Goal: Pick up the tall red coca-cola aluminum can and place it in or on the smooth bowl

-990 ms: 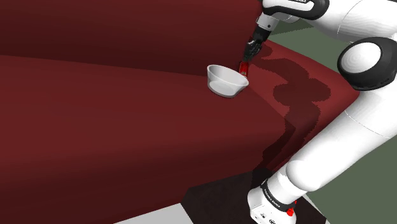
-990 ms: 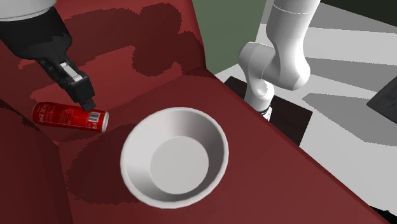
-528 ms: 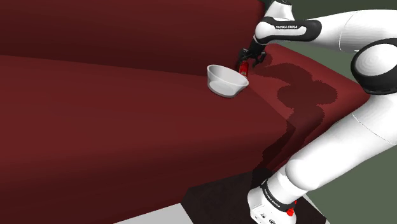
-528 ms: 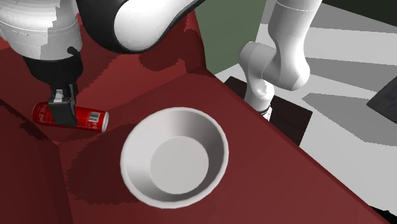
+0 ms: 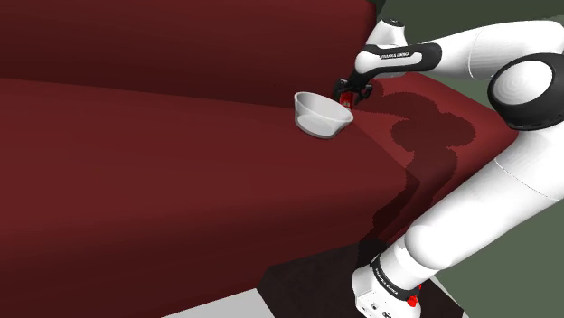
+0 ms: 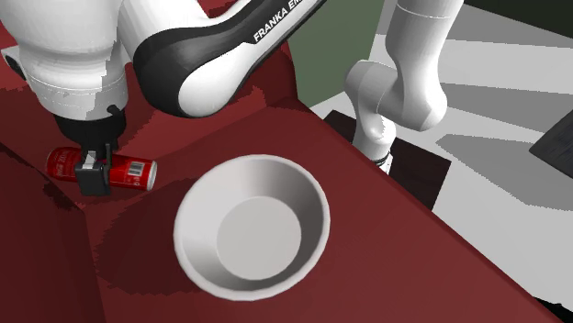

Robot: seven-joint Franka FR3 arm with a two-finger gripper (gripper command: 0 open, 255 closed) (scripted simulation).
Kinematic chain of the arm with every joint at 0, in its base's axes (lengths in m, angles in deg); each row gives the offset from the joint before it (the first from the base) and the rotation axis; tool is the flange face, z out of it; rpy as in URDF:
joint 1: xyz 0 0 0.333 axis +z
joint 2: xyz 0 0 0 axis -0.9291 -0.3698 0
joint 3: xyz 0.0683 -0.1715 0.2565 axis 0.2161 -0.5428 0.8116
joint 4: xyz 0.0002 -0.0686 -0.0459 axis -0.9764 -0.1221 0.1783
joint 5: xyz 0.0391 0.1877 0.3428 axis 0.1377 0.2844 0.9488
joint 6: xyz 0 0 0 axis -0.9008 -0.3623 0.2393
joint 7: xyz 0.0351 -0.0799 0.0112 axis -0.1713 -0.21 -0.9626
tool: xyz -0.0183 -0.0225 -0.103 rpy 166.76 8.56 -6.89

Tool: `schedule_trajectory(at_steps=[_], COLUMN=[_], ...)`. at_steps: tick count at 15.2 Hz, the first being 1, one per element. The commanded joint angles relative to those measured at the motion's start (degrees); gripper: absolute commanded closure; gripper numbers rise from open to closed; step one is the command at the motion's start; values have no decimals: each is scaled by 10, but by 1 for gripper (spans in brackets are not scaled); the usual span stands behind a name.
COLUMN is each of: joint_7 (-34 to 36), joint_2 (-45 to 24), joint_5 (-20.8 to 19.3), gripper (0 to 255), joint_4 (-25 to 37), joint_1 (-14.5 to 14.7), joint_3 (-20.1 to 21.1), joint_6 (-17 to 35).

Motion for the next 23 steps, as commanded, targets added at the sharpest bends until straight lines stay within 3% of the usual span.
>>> schedule_trajectory(at_steps=[1, 7, 8, 17, 23], joint_7=[-1, -1, -1, -1, -10], joint_2=[-3, -3, -3, -3, 5], joint_5=[1, 1, 1, 1, 6], gripper=[0, 0, 255, 255, 255], joint_4=[-2, -2, -2, -2, 35], joint_1=[-1, -1, -1, -1, 1], joint_3=[-1, -1, -1, -1, 0], joint_6=[6, 6, 6, 6, -38])
